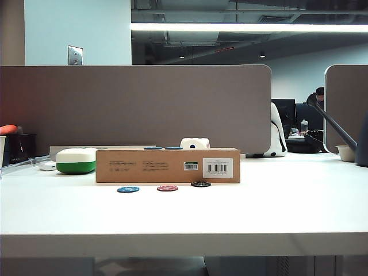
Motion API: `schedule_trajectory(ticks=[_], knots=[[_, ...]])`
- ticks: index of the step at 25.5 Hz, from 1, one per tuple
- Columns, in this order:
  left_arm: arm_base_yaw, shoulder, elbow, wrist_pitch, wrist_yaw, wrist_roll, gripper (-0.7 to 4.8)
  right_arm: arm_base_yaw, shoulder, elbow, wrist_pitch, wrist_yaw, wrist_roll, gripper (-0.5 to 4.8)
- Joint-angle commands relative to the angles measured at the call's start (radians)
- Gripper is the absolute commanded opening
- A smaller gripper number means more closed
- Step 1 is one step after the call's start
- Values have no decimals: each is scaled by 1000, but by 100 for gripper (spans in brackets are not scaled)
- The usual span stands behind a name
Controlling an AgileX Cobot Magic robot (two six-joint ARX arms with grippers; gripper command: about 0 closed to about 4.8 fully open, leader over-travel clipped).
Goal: Push the chip, whose value equals the sum of all the chip values on the rectangular box, forward next to the box.
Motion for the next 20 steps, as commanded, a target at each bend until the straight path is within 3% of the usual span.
schedule_trajectory(ticks=[1,5,13,20], knots=[[0,0,-12,79,-71,-4,-5,-1,0,3,15,1,0,-5],[0,0,-56,194,-81,-35,-5,-1,0,3,15,1,0,-5],[0,0,-63,186,-152,-71,-5,0,0,3,15,1,0,-5],[0,0,-63,187,-155,-87,-5,0,0,3,15,2,0,-5]])
